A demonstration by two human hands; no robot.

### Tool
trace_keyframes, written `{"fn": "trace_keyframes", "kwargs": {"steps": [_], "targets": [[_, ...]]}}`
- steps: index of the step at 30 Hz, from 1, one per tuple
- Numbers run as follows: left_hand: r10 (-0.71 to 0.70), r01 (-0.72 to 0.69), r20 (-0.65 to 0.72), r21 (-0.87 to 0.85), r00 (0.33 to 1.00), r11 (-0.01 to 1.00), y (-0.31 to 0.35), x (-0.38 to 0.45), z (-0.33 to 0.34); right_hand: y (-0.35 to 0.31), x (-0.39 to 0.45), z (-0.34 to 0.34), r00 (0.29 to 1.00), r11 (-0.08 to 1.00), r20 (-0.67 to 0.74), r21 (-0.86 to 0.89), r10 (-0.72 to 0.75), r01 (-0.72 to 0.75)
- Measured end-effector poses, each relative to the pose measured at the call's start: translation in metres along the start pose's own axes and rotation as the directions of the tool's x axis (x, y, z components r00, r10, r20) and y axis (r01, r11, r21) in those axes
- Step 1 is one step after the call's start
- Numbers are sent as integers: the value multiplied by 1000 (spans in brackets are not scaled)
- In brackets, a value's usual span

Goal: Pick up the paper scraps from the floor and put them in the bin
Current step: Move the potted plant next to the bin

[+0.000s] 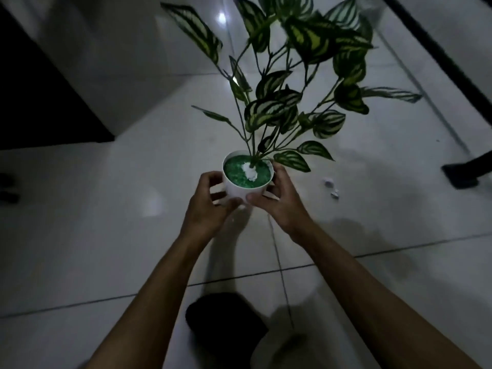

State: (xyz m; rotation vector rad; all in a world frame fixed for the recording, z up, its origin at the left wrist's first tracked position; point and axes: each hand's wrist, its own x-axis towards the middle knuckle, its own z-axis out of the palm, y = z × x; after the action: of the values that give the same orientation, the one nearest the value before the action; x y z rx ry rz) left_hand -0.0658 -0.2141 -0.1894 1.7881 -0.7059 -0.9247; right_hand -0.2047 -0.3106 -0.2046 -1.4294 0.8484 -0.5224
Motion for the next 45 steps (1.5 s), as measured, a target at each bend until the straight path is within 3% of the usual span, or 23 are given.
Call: {"fn": "trace_keyframes", "kwargs": {"steps": [5,11,17,26,31,36,39,42,45], "targets": [[48,-46,-161,20,986,999,5,-33,-73,-39,6,65,977,996,200,-33,-70,78],[84,-78,-347,34,934,996,-3,-89,-146,-71,2,149,885,980,440,-48,-152,192],[70,-51,-485,52,872,997,-13,-134,-198,-88,-18,214,802,959,565,-64,-193,276],[-99,44,-583,-108,806,993,-65,-155,-193,-36,-38,253,791,941,602,-194,-110,278],[-183,84,-449,-232,875,969,-90,-159,-195,-14,-37,264,805,954,590,-203,-59,219],[-186,108,-400,-211,897,972,-96,-158,-198,-5,-32,262,810,958,585,-212,-35,194],[-289,201,-482,-227,827,953,-97,-161,-192,6,-27,251,801,966,598,-200,-9,161],[-315,205,-583,-248,748,947,-101,-171,-175,12,-27,235,844,934,533,-273,-53,231],[-274,164,-570,-238,775,957,-102,-175,-151,19,-27,208,882,886,460,-363,-99,289]]}}
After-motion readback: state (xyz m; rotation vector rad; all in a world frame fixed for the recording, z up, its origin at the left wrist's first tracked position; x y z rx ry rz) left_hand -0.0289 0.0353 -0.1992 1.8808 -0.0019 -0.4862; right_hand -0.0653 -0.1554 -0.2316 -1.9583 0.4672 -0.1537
